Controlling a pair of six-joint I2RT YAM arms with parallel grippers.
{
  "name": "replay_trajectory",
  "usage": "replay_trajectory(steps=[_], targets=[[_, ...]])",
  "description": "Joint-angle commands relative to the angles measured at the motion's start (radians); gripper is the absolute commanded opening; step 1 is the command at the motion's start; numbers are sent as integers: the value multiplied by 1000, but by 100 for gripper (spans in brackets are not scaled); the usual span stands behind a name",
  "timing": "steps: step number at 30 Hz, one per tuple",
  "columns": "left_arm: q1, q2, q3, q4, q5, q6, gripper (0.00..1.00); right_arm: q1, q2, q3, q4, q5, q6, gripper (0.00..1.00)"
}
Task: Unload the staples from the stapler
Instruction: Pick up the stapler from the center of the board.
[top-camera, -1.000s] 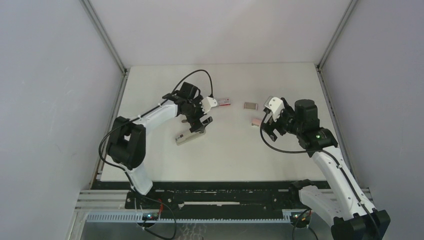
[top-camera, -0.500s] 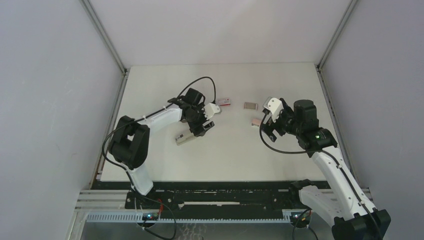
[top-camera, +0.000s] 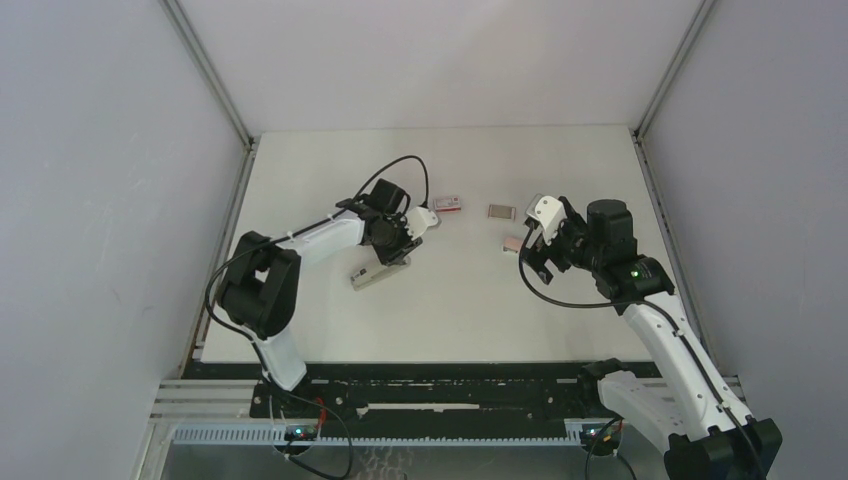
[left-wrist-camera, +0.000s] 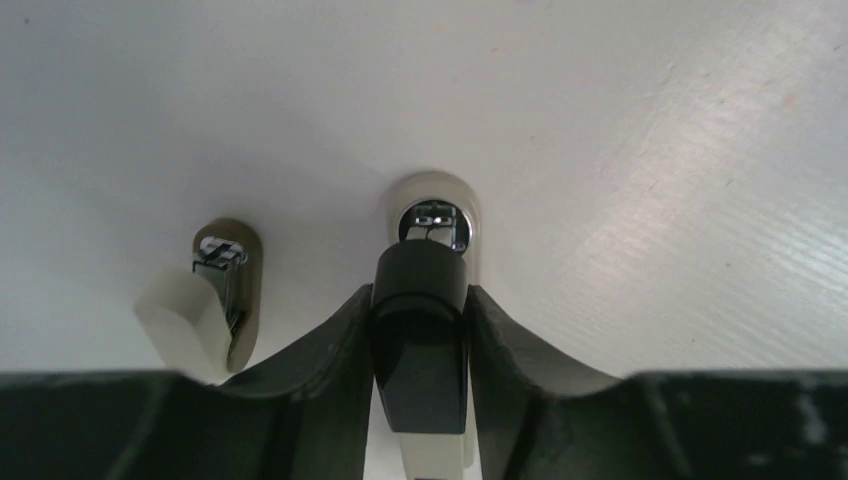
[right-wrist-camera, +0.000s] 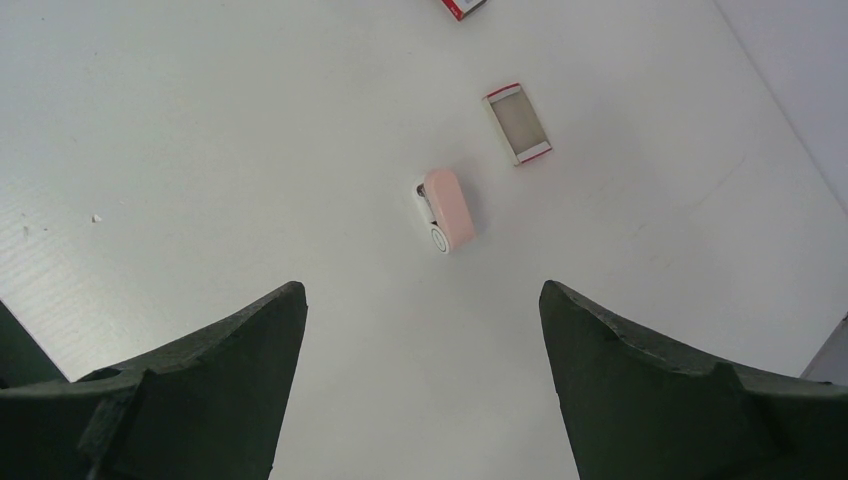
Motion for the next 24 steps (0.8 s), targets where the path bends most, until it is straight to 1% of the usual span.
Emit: replay_trajectory(steps=[1, 3, 5, 10, 13, 16, 20, 24], targets=[[-11, -6, -10, 25, -31, -19, 32, 4, -7, 3, 29, 1, -7, 86], [-16, -7, -7, 22, -34, -20, 20, 6, -5, 4, 29, -1, -5, 86], [-24, -17, -1, 18, -35, -18, 14, 8, -1, 3, 30, -10, -3, 86], [-65, -77, 16, 6, -29, -11, 6, 54, 22, 2, 55, -36, 24, 87], [-98, -115, 32, 5, -23, -13, 1, 93, 37, 5, 85, -47, 63, 89], [-131, -151, 38, 5, 0, -14, 0, 112, 68, 24, 107, -88, 132, 90], [-165, -210, 17, 39, 50, -29, 0, 107, 127, 57, 166, -140, 309, 89], [-179, -266, -16, 103, 102, -65, 0, 51, 213, 84, 207, -297, 494, 88]])
